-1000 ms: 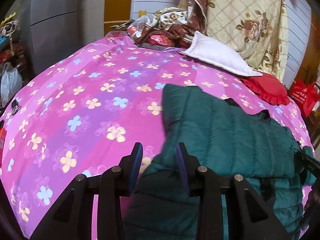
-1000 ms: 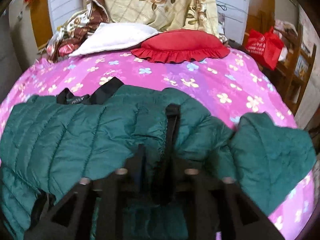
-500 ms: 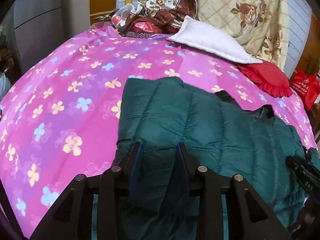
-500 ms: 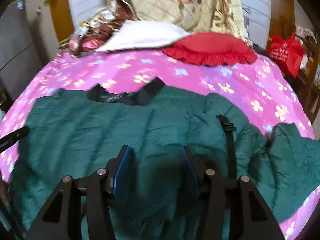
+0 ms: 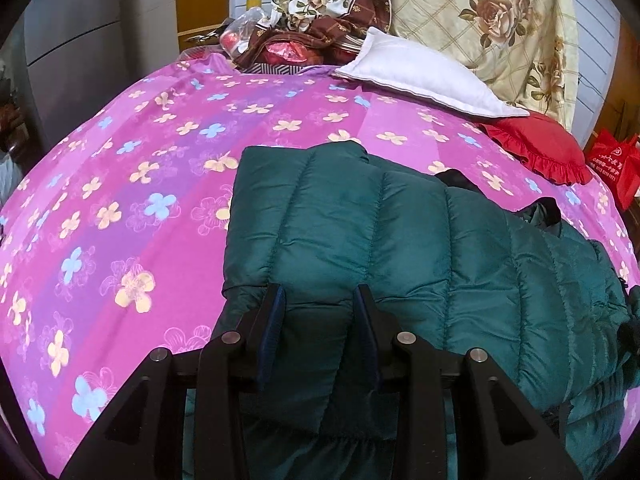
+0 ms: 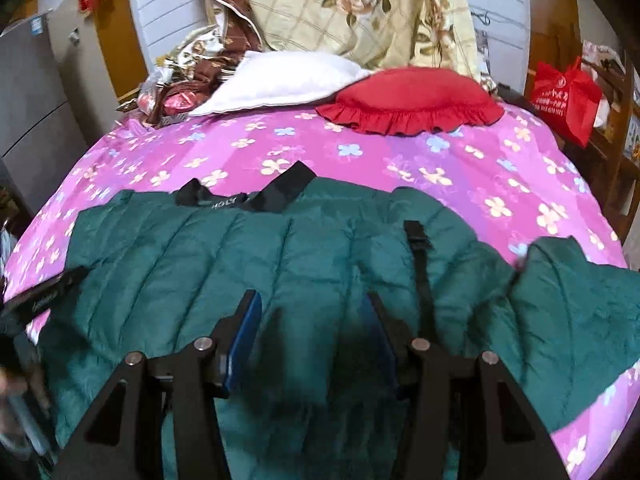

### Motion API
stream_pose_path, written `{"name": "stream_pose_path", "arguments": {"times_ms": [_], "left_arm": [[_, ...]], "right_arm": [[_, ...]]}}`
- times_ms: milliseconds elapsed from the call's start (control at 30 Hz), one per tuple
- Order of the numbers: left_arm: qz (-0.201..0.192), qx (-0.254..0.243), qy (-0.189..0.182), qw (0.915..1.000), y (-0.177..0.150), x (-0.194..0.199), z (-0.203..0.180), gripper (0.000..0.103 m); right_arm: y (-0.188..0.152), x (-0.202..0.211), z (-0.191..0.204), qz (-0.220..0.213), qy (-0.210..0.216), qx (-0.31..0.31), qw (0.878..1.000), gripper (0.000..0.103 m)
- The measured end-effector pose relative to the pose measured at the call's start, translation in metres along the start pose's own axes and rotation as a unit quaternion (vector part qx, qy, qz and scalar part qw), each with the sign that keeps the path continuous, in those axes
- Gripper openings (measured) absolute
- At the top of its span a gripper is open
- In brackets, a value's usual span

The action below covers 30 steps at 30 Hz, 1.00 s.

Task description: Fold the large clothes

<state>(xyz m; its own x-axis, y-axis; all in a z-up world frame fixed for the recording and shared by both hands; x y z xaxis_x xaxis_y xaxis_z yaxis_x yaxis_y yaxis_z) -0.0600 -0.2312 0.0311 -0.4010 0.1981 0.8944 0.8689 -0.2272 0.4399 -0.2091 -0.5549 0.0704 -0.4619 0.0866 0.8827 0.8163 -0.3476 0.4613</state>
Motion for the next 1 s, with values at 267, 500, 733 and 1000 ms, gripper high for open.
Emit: {"name": "stream_pose_path", "arguments": {"times_ms": [267,500,733,1000], "left_arm": [[-0.004,-0.007,0.010,0.9999,-0.001,-0.003,-0.004,0.019],[-0.002,-0.007,0.009,0.9999,-0.011,0.017,-0.006,0.020],[-0.020,-0.009,-0.010,0.9997,-0.031,0.054,-0.009,0.019],[-0.027,0.005,-0.035,0.9990,-0.055,0.088,-0.012,0.019]], "right_arm": [[-0.015,-0.035,-0.011,0.030,-0.021,-0.009,0.999,0.053],[-0.019,-0.005,-0.010,0.020,-0.016,-0.026,0.999,0.061],[-0.030,0.028,-0.002,-0.008,-0.034,-0.019,0.999,0.079],[-0.050,0.054,0.005,-0.015,-0.039,-0.018,0.999,0.080]]}}
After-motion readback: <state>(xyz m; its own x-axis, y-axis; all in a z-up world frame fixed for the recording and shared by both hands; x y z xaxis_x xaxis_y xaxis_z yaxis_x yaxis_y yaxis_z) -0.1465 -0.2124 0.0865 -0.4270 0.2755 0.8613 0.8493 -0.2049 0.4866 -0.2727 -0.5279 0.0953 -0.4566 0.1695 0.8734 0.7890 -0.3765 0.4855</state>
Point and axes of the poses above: each gripper's, at about its wrist camera, not at the fingertips, and x roughly against the way its jaws point, z to its left, y to its top, the point moved 1 cm from there along -x, roughly the way its jaws point, and after that the axes turned 14 degrees about z, right-handed, at the moved point
